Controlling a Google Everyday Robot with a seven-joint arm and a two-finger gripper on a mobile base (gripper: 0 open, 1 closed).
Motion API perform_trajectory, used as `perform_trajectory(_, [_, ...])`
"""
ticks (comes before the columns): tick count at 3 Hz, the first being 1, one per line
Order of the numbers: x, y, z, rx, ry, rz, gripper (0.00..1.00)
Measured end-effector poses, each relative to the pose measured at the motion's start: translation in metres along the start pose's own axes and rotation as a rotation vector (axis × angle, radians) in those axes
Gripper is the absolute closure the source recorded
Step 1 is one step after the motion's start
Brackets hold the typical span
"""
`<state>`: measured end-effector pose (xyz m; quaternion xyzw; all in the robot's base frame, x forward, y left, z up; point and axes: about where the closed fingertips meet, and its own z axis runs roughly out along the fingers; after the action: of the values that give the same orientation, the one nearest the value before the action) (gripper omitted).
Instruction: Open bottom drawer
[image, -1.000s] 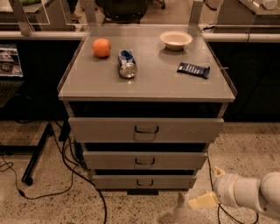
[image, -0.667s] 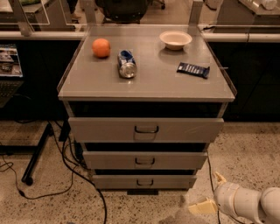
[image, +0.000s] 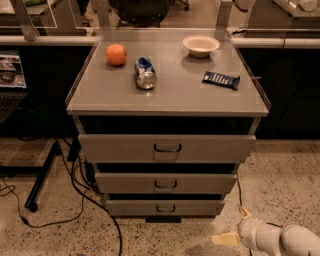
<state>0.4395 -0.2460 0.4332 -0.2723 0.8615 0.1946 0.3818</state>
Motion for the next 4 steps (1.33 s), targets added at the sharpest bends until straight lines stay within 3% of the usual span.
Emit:
perform_trajectory(1, [0.0241,-0.0126,0.0278,-0.030,0.007,0.072,0.00])
perform_trajectory(2, [0.0272,-0.0146,0.0316,-0.032,0.005,0.080,0.17])
perform_trajectory(4, [0.0272,-0.0146,0.0317,-0.032,0.005,0.080,0.64])
